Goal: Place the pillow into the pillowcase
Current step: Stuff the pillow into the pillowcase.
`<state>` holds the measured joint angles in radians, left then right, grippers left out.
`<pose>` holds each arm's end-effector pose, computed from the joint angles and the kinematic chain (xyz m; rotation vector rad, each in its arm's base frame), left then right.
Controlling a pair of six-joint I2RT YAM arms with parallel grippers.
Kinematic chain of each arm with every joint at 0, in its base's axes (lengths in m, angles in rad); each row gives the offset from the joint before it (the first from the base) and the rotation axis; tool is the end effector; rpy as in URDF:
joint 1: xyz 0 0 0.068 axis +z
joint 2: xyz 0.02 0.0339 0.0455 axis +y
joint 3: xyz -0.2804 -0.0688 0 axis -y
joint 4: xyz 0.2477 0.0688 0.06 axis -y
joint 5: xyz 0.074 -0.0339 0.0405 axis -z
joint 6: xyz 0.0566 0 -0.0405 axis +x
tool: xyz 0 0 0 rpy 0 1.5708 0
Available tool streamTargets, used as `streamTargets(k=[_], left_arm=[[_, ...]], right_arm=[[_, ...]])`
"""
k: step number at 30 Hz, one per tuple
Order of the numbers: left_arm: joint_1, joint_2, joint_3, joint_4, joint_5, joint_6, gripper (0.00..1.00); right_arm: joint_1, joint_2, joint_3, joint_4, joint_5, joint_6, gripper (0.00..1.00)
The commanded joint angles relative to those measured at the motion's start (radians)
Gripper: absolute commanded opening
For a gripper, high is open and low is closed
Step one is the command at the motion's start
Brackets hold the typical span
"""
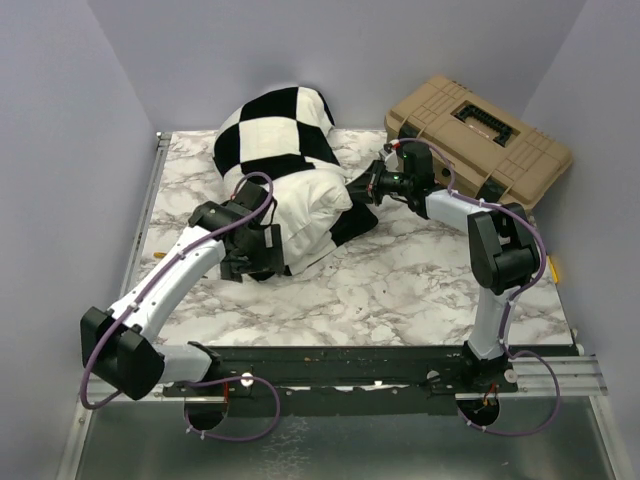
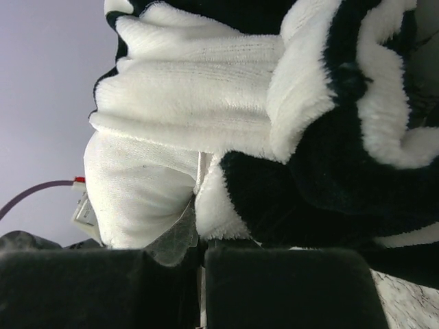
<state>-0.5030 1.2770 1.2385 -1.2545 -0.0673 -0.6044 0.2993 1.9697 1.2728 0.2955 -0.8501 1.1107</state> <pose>0.1984 -0.1048 0.3068 -0.1588 2.8630 -0.1287 0.4269 0.1762 0.2154 0.2591 2.2507 1.6791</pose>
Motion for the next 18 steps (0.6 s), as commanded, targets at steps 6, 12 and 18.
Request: streamTargets(k=[6, 12, 18], left_arm=[[-0.034, 0.152, -0.149, 1.143, 0.257, -0.061, 0.62], [-0.042, 0.412, 0.065, 1.434, 0.223, -0.026, 0.38], [-0.045, 0.574, 0.249, 1.522, 0.106, 0.007, 0.28]], right_arm=[[-0.003, -0.059, 0.002, 0.045, -0.025, 0.033, 0.00], [-0.002, -0.167, -0.095, 0.014, -0.082, 0.048, 0.00], [-0.002, -0.270, -0.174, -0.069, -0.145, 0.013, 0.00]])
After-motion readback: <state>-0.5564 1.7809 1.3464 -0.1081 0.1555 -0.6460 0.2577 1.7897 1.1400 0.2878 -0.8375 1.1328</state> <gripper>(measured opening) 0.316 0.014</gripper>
